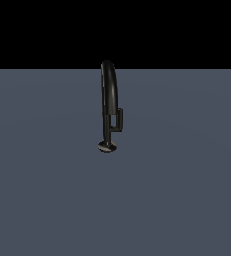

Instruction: Turn on the faucet by rotating a designated handle.

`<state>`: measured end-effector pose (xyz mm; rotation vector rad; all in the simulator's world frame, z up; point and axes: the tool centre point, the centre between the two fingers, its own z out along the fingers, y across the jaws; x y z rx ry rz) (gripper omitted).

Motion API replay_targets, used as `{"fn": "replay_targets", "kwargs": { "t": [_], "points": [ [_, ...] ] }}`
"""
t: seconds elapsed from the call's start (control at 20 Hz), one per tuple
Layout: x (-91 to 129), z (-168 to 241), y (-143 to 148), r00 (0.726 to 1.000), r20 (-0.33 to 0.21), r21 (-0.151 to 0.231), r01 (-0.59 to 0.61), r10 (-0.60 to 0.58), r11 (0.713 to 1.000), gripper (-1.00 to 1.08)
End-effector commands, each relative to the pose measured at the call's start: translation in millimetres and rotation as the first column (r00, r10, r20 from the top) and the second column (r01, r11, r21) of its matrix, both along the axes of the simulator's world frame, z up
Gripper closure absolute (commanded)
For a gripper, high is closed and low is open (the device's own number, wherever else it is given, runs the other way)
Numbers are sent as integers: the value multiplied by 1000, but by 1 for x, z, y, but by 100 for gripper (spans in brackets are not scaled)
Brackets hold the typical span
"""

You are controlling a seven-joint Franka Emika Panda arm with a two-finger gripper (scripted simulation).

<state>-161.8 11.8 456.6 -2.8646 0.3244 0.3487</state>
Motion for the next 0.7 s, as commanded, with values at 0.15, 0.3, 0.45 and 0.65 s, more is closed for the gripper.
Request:
{"fn": "replay_targets", "kwargs": {
  "t": [0.15,0.3,0.45,0.65],
  "points": [
    [31,-13,-1,994,-86,64,73,-68,995,108],
    [47,-22,-3,985,-136,97,116,-102,989,108],
    [63,-31,-4,973,-187,128,160,-135,979,108],
    [84,-45,-7,951,-256,166,221,-174,961,108]
  ]
}}
